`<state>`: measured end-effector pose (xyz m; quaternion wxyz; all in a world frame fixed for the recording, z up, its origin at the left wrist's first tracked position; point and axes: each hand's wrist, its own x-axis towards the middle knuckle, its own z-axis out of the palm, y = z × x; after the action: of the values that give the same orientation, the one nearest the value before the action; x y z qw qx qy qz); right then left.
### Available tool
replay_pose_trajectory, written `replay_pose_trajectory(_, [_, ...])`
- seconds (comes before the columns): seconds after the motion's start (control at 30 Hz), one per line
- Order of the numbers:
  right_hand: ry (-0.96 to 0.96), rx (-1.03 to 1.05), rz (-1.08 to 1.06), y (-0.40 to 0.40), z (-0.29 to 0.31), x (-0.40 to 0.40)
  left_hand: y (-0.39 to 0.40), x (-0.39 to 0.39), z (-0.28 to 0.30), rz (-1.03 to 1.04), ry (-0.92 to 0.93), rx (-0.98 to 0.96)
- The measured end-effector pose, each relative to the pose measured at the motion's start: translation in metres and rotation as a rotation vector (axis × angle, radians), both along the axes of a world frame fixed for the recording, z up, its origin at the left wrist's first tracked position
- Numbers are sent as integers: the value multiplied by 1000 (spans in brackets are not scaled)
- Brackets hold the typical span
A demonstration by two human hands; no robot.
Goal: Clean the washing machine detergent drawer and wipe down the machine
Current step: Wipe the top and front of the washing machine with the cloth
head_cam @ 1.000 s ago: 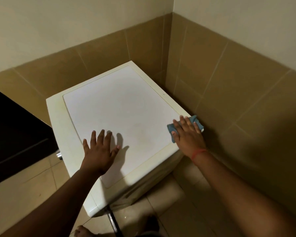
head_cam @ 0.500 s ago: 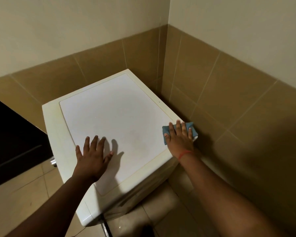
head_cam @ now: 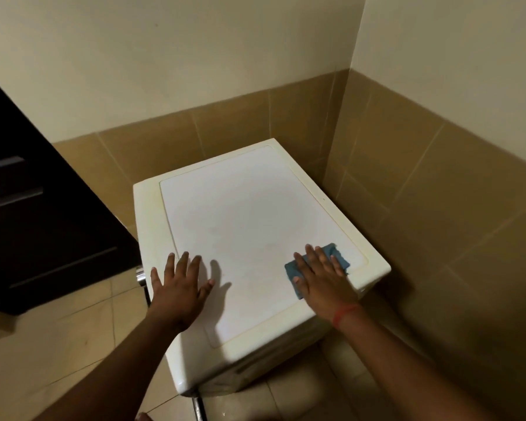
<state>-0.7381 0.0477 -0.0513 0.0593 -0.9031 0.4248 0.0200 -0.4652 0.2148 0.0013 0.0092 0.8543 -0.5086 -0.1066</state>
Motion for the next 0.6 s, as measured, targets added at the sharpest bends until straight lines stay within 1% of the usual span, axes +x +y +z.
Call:
replay_pose_trajectory(0.1, [-17, -29, -210, -3, 3, 14, 6, 6, 0, 18, -13, 4])
replay_pose_trajectory(0.13, [-14, -25, -222, 9, 3, 25, 9, 8, -1, 26, -16, 11])
replay_pose_trajectory(0.17, [-17, -6, -171, 25, 3, 37, 12, 9, -1, 32, -18, 16])
replay_pose_trajectory(0.27, [-34, -36, 110, 59, -5, 44, 18, 11, -1, 33, -6, 13])
replay_pose_trajectory(0.3, [-31, -36, 133, 56, -4, 43, 20, 12, -1, 33, -3, 6])
replay_pose_trajectory(0.37, [-43, -62, 16, 50, -4, 49, 24, 17, 0, 31, -7, -5])
replay_pose_trajectory(0.43, [-52, -47, -107, 66, -4, 65, 28, 21, -1, 50, -5, 9])
replay_pose_trajectory(0.47, [-67, -23, -77, 83, -4, 75, 31, 23, -1, 66, 0, 17])
replay_pose_trajectory(0.57, [-70, -23, 209, 127, -7, 86, 38, 29, -1, 106, 14, 18])
replay_pose_trajectory(0.6, [-68, -31, 247, 129, -6, 83, 40, 31, -1, 113, 18, 12])
